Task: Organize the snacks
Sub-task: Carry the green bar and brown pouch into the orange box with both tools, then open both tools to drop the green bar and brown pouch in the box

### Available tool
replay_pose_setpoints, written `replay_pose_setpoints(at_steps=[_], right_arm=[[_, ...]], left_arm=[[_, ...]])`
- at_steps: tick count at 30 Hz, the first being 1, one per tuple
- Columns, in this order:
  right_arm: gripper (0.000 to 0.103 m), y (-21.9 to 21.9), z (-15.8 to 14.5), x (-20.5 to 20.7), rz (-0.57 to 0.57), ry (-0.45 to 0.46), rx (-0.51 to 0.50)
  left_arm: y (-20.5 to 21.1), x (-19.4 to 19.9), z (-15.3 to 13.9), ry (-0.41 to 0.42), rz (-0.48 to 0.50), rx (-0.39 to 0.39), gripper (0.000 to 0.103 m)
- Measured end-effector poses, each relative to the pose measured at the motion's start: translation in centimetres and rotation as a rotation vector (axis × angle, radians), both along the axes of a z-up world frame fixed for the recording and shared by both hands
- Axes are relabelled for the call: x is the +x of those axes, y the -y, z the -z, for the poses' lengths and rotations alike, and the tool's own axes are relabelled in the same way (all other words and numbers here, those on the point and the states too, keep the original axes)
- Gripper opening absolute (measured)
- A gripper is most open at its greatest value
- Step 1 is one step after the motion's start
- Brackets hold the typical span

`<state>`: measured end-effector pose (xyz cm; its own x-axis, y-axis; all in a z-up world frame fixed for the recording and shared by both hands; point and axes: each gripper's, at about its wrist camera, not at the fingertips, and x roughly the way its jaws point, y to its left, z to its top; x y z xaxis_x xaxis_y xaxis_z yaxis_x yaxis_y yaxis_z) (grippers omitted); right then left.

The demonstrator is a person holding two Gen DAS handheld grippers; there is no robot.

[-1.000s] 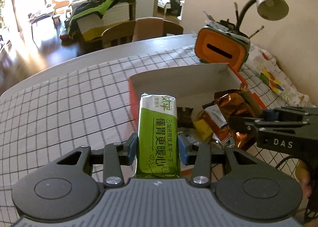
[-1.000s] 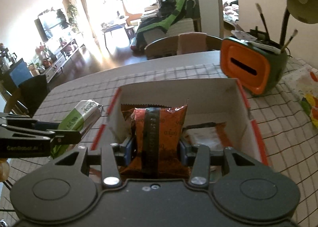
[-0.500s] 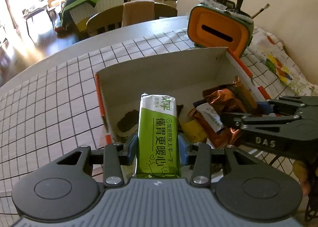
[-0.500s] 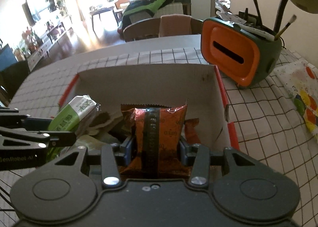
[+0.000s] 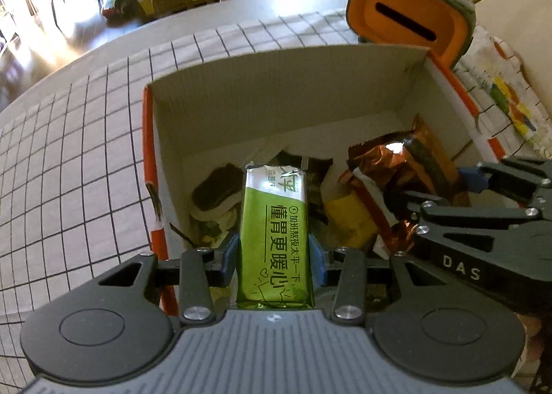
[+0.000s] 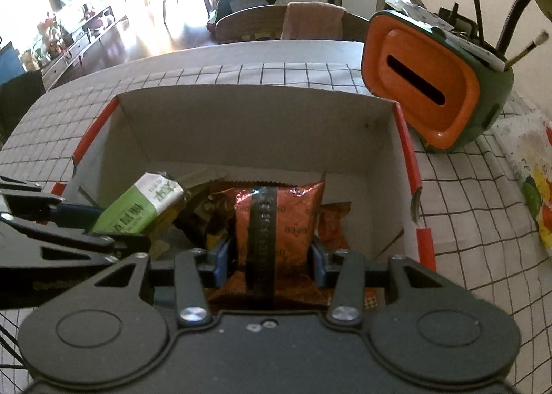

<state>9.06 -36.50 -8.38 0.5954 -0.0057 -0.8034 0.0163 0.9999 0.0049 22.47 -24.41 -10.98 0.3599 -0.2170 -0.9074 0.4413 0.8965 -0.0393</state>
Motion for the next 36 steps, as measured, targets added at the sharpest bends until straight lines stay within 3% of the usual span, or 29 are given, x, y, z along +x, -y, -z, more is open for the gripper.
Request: replay_pose_setpoints(at_steps=[17,22,28,31,36], right_arm=[[0.047,0.2,-0.4,0.3,-0.024,-0.013,-0.03],[0.058,0.4,-1.0,-0.5,-0.015,-0.002,-0.009],[0.064,0.1,-2.2,-2.1,-0.012,0.029,0.008],[0.079,-0.3,-2.9,-2.8,-0.004,0.045,0.018],[0.081,-1.5,-4.3,-4.4,-0.01,0.078,0.024]], left_arm=[[-0.3,-1.4,-1.2,0.072,0.005,0.014,0.046],[-1.2,-2.3,-2.1,0.099,0.004,0.003,0.054],[-2.9,-3.3,-3.5,0.129,0.012,-0.034,0.063],[-3.8,-4.0,-4.3,0.149,0.026,-0.048,0.065],[-5.2,-5.0,-5.6,0.181,0.04,-0.077,0.071]])
